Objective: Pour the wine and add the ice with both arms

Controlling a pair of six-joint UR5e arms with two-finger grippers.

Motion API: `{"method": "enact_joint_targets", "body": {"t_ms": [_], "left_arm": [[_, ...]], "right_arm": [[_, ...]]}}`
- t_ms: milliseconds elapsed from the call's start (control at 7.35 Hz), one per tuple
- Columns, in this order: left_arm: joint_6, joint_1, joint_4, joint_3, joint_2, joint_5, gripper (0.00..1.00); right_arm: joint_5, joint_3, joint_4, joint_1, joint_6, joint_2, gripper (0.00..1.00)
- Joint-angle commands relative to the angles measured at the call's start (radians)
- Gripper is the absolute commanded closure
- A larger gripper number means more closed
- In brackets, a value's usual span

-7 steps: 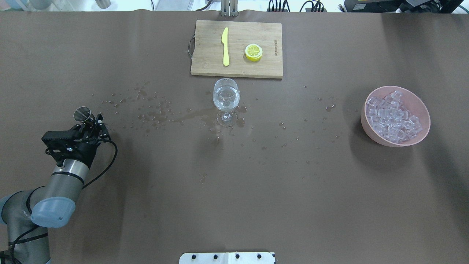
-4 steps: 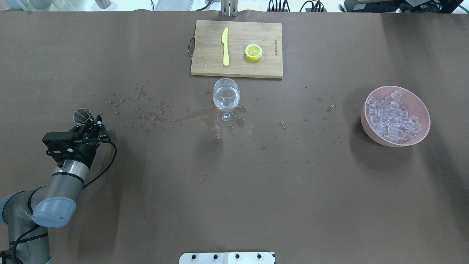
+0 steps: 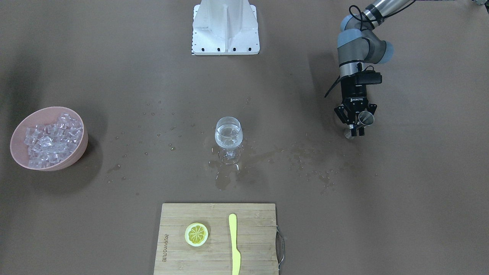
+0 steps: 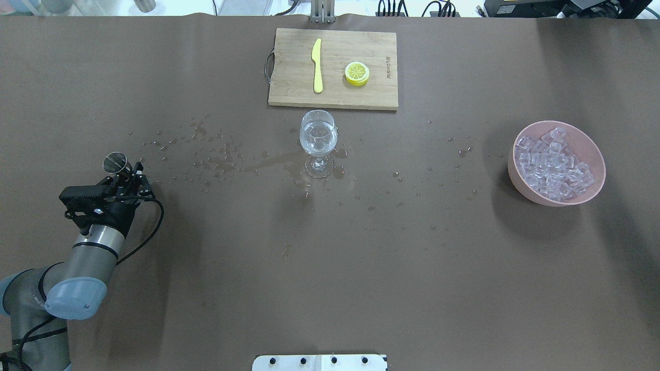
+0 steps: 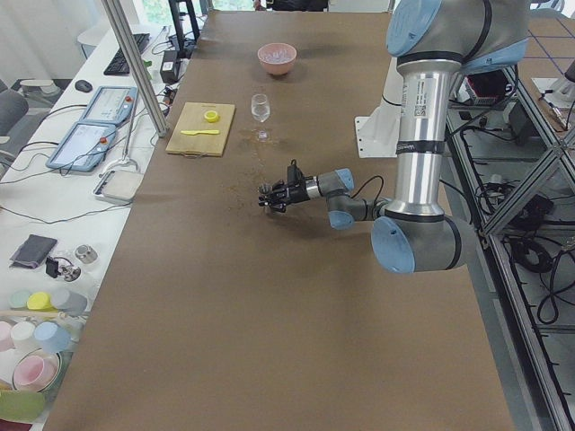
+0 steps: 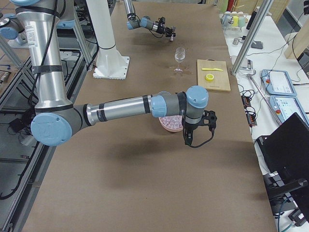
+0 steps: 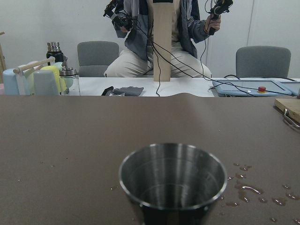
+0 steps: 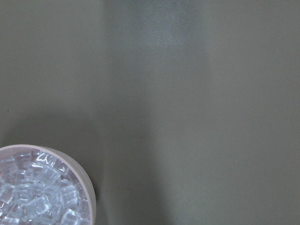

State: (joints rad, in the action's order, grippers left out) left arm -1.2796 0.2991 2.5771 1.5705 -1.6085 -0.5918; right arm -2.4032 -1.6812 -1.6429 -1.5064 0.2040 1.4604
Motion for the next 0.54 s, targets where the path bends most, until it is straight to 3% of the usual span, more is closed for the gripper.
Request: {"method": "enact_joint_targets", "body": {"t_ms": [0, 408], "left_arm": [[-0.001, 0.000, 0.000, -0.004, 0.004, 0.001, 0.03], [0.000, 0.000, 0.000, 0.008, 0.006, 0.001, 0.02]], "right_arm": [[-0.001, 0.000, 0.000, 0.000, 0.000, 0.000, 0.00], [0.001, 0.002, 0.000, 0.002, 0.000, -0.002, 0.00]]}}
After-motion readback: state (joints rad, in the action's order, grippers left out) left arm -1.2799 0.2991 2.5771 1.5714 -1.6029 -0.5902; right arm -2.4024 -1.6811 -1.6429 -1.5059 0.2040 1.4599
